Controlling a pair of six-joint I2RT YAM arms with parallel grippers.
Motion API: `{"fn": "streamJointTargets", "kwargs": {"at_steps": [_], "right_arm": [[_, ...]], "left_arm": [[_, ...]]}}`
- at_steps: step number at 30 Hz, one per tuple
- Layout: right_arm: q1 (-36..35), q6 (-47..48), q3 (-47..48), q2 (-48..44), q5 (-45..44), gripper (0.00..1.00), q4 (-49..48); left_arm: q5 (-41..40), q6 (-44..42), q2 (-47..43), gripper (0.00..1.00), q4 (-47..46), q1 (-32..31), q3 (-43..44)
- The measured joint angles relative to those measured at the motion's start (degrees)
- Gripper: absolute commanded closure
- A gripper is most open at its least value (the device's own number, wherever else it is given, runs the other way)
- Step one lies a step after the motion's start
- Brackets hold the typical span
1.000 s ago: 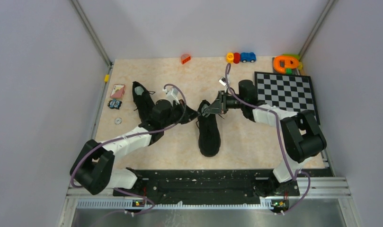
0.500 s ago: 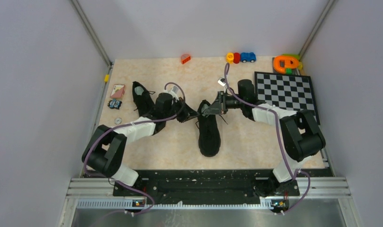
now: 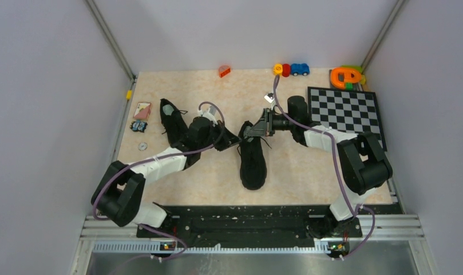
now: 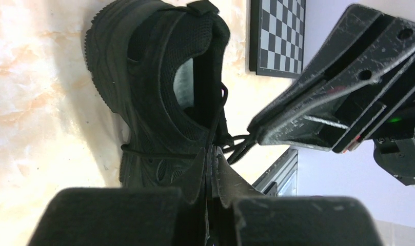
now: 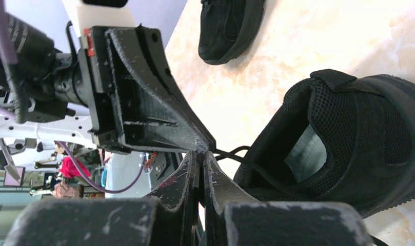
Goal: Tie the shoes
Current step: Wrap the shoelace around the shoelace.
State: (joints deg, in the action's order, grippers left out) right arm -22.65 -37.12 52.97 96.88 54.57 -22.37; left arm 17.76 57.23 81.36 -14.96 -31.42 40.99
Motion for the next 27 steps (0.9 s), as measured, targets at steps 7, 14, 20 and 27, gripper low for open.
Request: {"fn": "streamJointTargets", "kwargs": {"at_steps": [7,14,20,27], "right_arm": [[0.0,-0.6,0.0,0.0,-1.1,1.00,-0.1],[0.0,-0.5,0.0,0.0,-1.8,1.00,0.1],[0.0,-0.4,0.0,0.0,-2.1,1.00,0.7],[0.0,-0.3,0.0,0.0,-2.0,1.00,1.3]], "left_arm": [[-9.1,-2.6,-2.5,1.00,1.5,-5.0,-0.1],[-20.6,-6.1,-6.3,1.00,3.9,-9.1,-0.2],[-25.3,-8.7,-7.7,1.00,5.6,-10.9,-0.1],[-28.1,-11.1,-7.7,1.00,5.4,-15.0,0.1]]}}
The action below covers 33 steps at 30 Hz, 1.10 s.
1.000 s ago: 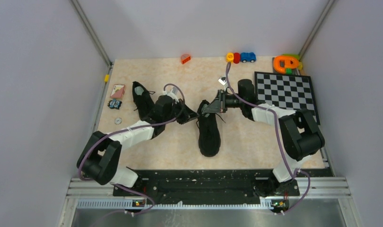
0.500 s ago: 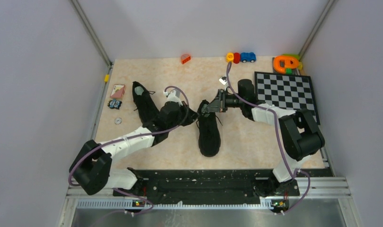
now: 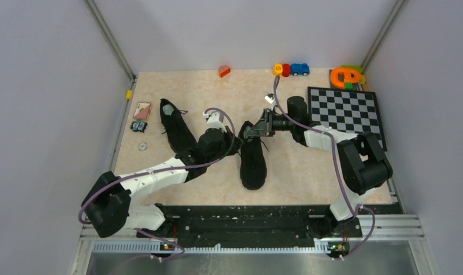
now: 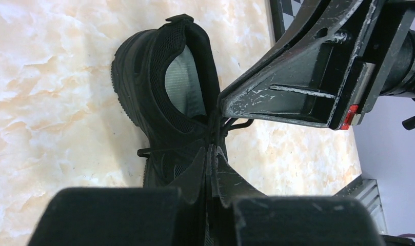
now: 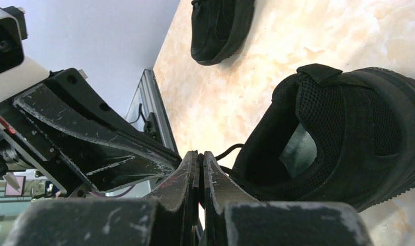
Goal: Tie the shoes
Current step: Wrap the shoelace around the shoelace.
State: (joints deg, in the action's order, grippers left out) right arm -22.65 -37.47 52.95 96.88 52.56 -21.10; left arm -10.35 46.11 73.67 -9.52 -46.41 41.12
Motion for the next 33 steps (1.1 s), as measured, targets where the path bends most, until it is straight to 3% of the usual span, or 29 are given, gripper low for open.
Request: {"fn": "streamJointTargets", "kwargs": {"at_steps": [12,33], "right_arm": [[0.0,0.4,0.0,0.0,-0.5,1.00,0.9],[0.0,0.9,0.0,0.0,-2.3,1.00,3.6]], "left_arm": [[-4.3,-4.5,0.5,1.00,0.9,-3.6,2.7],[-1.0,-4.2,8.5,1.00,-1.7,-4.9,5.9]]}}
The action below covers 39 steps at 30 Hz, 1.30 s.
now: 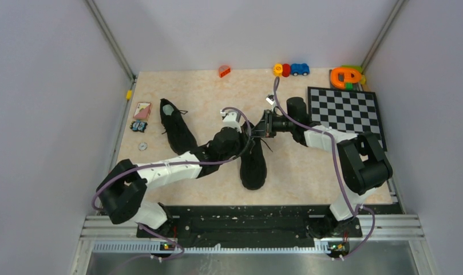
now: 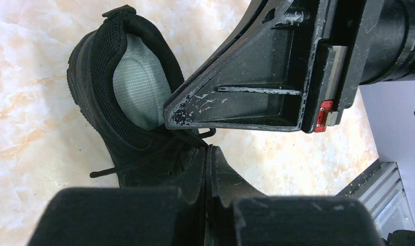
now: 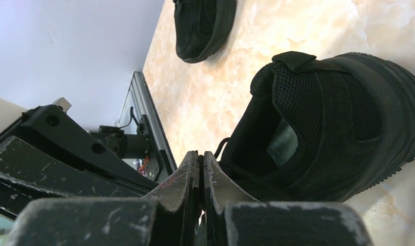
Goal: Tie the shoes
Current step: Wrap the shoelace around the shoelace.
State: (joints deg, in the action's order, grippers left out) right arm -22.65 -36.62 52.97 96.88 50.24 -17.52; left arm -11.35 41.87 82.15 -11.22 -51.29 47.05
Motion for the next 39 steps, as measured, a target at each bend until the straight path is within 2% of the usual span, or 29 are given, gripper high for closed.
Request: {"fn": "streamJointTargets", "kwargs": {"at_steps": [8,39], "right_arm": [[0.0,-0.3,0.0,0.0,-0.9,1.00,0.5],[-0.4,-3.6,-0.1,-2.0,-4.8,1.00,0.3]], "left_arm": [[-0.6,0.0,3.4,1.00,-1.3,0.0,0.8],[-7.6,-1.8,5.9,1.00,-5.4,0.1,1.4]]}}
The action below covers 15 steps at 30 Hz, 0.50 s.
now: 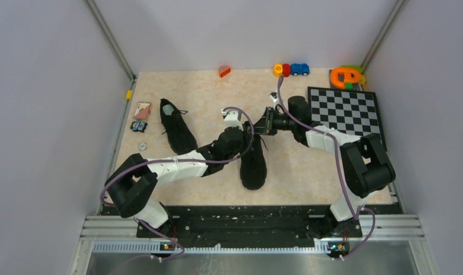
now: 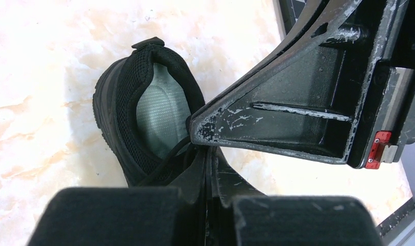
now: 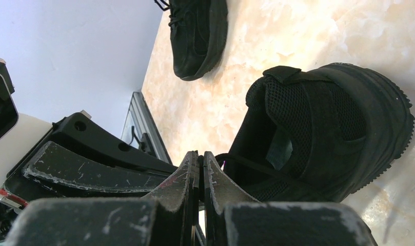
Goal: Tie the shoes
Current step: Wrap the shoelace around the shoelace.
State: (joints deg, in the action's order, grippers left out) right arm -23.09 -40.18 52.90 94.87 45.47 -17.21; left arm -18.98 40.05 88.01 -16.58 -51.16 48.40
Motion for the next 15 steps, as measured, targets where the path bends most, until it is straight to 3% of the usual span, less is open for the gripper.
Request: {"fn": "streamJointTargets", "kwargs": {"at_steps": [15], "right_arm": [[-0.2,-0.6,0.0,0.0,0.0,1.00,-0.4]], "left_arm": [[-1.4,-1.1,-1.6,1.00,-0.2,0.1,-1.1]]}}
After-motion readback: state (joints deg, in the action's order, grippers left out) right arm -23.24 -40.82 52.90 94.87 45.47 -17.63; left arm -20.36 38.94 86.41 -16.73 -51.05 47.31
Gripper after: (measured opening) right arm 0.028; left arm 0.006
